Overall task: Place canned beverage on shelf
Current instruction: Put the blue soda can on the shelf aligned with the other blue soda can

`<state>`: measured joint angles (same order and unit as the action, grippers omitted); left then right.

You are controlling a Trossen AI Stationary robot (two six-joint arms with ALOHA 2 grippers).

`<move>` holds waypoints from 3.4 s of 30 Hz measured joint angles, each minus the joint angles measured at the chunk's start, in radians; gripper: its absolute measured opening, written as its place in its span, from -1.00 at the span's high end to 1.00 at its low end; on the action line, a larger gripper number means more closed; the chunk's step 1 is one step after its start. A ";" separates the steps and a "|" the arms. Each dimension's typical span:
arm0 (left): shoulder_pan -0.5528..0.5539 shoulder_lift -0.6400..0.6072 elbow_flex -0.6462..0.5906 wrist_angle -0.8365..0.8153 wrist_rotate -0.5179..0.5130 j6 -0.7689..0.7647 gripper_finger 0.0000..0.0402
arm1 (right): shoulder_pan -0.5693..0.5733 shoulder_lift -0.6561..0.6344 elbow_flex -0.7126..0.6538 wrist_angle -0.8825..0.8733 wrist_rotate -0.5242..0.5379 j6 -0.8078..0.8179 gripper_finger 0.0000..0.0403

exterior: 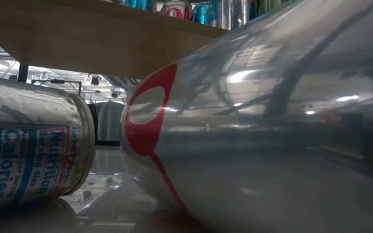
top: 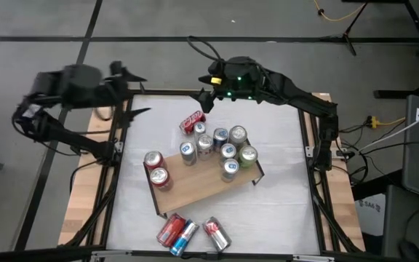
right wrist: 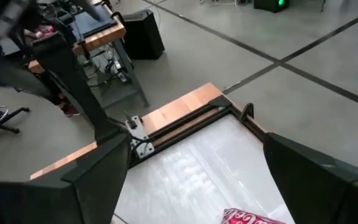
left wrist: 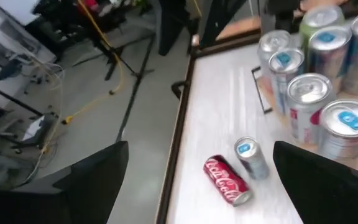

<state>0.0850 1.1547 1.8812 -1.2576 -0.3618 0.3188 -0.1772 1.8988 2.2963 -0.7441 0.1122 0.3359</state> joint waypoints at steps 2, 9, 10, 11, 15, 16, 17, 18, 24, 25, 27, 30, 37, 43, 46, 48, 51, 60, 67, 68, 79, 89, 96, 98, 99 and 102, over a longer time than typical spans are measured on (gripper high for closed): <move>0.056 0.039 0.000 0.014 0.074 0.035 -0.96 | 0.000 0.000 0.000 0.000 -0.018 0.000 -0.77; 0.274 0.179 0.000 0.053 0.384 0.138 -0.96 | 0.000 -0.001 0.045 -0.104 -0.130 -0.008 -0.77; 0.302 0.204 0.000 0.054 0.427 0.152 -0.96 | 0.001 -0.003 0.059 -0.133 -0.132 -0.021 -0.77; 0.328 0.227 0.000 0.058 0.472 0.163 -0.96 | 0.002 -0.011 0.060 -0.159 -0.132 -0.036 -0.77; 0.408 0.331 0.000 0.088 0.636 0.204 -0.96 | 0.000 -0.048 0.053 -0.230 -0.115 -0.099 -0.77; 0.419 0.356 0.000 0.096 0.663 0.210 -0.96 | 0.000 -0.055 0.053 -0.247 -0.107 -0.108 -0.77; 0.428 0.383 0.000 0.102 0.684 0.214 -0.96 | 0.000 -0.063 0.053 -0.267 -0.094 -0.113 -0.77; 0.434 0.410 0.000 0.105 0.696 0.216 -0.96 | 0.000 -0.068 0.053 -0.290 -0.080 -0.118 -0.77; 0.443 0.549 0.000 0.100 0.705 0.241 -0.96 | 0.000 -0.074 0.053 -0.412 -0.060 -0.135 -0.77; 0.440 0.567 0.000 0.095 0.706 0.242 -0.96 | 0.000 -0.075 0.053 -0.431 -0.060 -0.135 -0.77; 0.436 0.596 0.000 0.082 0.706 0.251 -0.96 | 0.000 -0.075 0.053 -0.464 -0.060 -0.135 -0.77; 0.435 0.624 -0.001 0.073 0.721 0.275 -0.96 | 0.000 -0.078 0.053 -0.505 -0.060 -0.135 -0.77; 0.430 0.635 -0.001 0.075 0.721 0.278 -0.96 | 0.000 -0.123 0.053 -0.541 -0.021 -0.134 -0.77; 0.402 0.635 -0.001 0.091 0.712 0.278 -0.96 | 0.000 -0.163 0.053 -0.540 0.017 -0.132 -0.77; 0.386 0.645 -0.001 0.094 0.672 0.278 -0.96 | 0.001 -0.170 0.053 -0.541 0.014 -0.133 -0.77; 0.379 0.647 -0.018 0.109 0.641 0.278 -0.96 | 0.001 -0.172 0.053 -0.543 0.009 -0.133 -0.77; 0.373 0.647 -0.046 0.125 0.620 0.269 -0.96 | 0.001 -0.174 0.053 -0.548 0.009 -0.133 -0.77; 0.373 0.647 -0.161 0.141 0.606 0.260 -0.96 | 0.001 -0.180 0.053 -0.595 0.009 -0.157 -0.77; 0.373 0.647 -0.204 0.199 0.605 0.246 -0.96 | 0.000 -0.181 0.053 -0.592 0.010 -0.198 -0.77; 0.372 0.647 -0.207 0.205 0.605 0.239 -0.96 | 0.000 -0.181 0.053 -0.593 0.010 -0.203 -0.77; 0.362 0.646 -0.230 0.215 0.608 0.238 -0.96 | 0.001 -0.192 0.052 -0.644 0.011 -0.214 -0.77; 0.331 0.646 -0.230 0.214 0.608 0.234 -0.96 | 0.001 -0.192 0.052 -0.706 0.011 -0.214 -0.77; 0.290 0.646 -0.230 0.212 0.542 0.234 -0.96 | 0.000 -0.192 0.052 -0.729 0.011 -0.232 -0.77; 0.280 0.646 -0.230 0.212 0.527 0.234 -0.96 | 0.000 -0.192 0.052 -0.729 0.011 -0.240 -0.77; 0.277 0.646 -0.230 0.212 0.524 0.234 -0.96 | 0.000 -0.192 0.052 -0.729 0.011 -0.240 -0.77; 0.267 0.646 -0.230 0.211 0.524 0.234 -0.96 | 0.000 -0.192 0.052 -0.728 0.011 -0.240 -0.77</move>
<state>0.3524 1.8011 1.6516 -1.0462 0.1624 0.5526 -0.1772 1.7073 2.3486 -1.4721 0.1232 0.0963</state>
